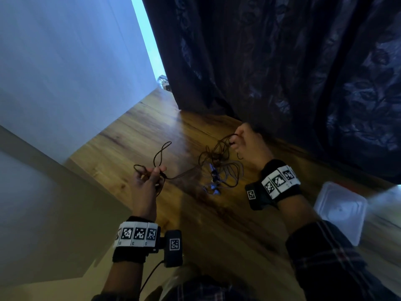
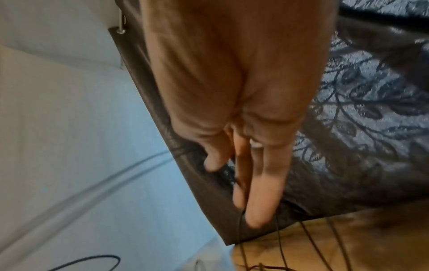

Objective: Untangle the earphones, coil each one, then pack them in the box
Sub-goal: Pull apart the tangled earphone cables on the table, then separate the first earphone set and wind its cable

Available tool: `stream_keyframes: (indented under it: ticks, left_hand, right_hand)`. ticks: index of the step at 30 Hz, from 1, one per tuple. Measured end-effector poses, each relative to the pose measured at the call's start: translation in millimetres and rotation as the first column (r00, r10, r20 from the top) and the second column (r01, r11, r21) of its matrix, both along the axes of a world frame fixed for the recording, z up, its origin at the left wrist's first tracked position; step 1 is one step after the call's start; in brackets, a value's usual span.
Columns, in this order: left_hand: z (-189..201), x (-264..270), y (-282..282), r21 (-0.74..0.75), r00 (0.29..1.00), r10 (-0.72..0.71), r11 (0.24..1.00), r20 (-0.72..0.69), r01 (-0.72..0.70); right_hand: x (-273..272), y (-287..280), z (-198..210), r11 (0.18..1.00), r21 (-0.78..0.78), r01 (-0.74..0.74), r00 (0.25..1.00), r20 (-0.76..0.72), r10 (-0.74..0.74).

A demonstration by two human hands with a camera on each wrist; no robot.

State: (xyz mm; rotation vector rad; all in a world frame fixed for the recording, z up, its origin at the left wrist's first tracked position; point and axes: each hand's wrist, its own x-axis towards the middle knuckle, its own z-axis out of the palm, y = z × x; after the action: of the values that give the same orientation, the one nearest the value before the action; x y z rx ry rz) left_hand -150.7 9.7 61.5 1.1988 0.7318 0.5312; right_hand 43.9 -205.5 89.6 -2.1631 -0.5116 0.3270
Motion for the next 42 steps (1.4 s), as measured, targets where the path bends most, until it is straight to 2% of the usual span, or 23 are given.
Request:
stream_keyframes:
  ticks: [2,5,8,11,14,17,20,22,25,27,30,35,38,40,42]
  left_hand:
    - [-1,6,-5,-0.029,0.999,-0.034,0.999,-0.003,0.034]
    - [-2,16,-12,-0.033,0.992,-0.125,0.992,-0.014,0.125]
    - [-7,23,-19,-0.036,0.986,-0.152,0.988,-0.067,0.15]
    - [-18,23,-19,0.041,0.952,-0.223,0.971,-0.208,0.236]
    - [-28,20,-14,0.111,0.913,-0.255,0.947,-0.32,0.303]
    - [-31,18,-11,0.2,0.893,-0.263,0.915,-0.365,0.351]
    - [-36,16,-8,0.276,0.847,-0.295,0.854,-0.442,0.441]
    - [-41,13,-5,0.321,0.786,-0.333,0.776,-0.522,0.542]
    - [-38,6,-1,0.455,0.734,-0.259,0.643,-0.628,0.616]
    - [-28,3,1,0.495,0.752,-0.228,0.629,-0.619,0.599]
    - [-11,-4,0,0.519,0.783,-0.225,0.639,-0.58,0.568]
    - [-3,-8,-23,0.5,0.862,-0.225,0.736,-0.454,0.456]
    - [-9,-3,-49,0.38,0.824,-0.402,0.745,-0.4,0.548]
    - [-17,0,-67,0.247,0.788,-0.55,0.751,-0.277,0.612]
    - [-26,2,-79,0.15,0.768,-0.615,0.754,-0.18,0.639]
  right_hand:
    - [-1,-3,-6,0.999,-0.002,-0.036,0.999,-0.023,0.036]
    - [-9,-4,1,0.997,0.075,-0.014,1.0,0.027,0.012]
    - [-22,-8,2,0.991,0.133,0.016,0.998,0.059,-0.024]
    - [-38,-19,-11,0.997,0.047,0.056,0.994,0.086,-0.06]
    - [-73,-32,-29,0.999,0.047,0.028,0.999,-0.04,-0.026]
    - [-112,-39,-58,0.997,-0.051,-0.051,0.988,-0.147,0.043]
    - [-135,-44,-87,0.972,-0.16,-0.175,0.964,-0.226,0.136]
    - [-143,-48,-98,0.956,-0.202,-0.214,0.96,-0.226,0.168]
    - [-150,-55,-108,0.943,-0.241,-0.23,0.964,-0.189,0.187]
    - [-154,-58,-110,0.938,-0.238,-0.253,0.963,-0.153,0.221]
    - [-160,-64,-110,0.973,-0.114,-0.199,0.978,0.035,0.204]
    - [-161,-69,-97,0.988,0.101,-0.114,0.932,0.355,0.071]
    - [-162,-70,-85,0.966,0.219,-0.134,0.902,0.432,0.027]
    - [-165,-69,-77,0.955,0.25,-0.159,0.893,0.449,0.031]
    - [-169,-67,-69,0.939,0.294,-0.176,0.897,0.441,0.029]
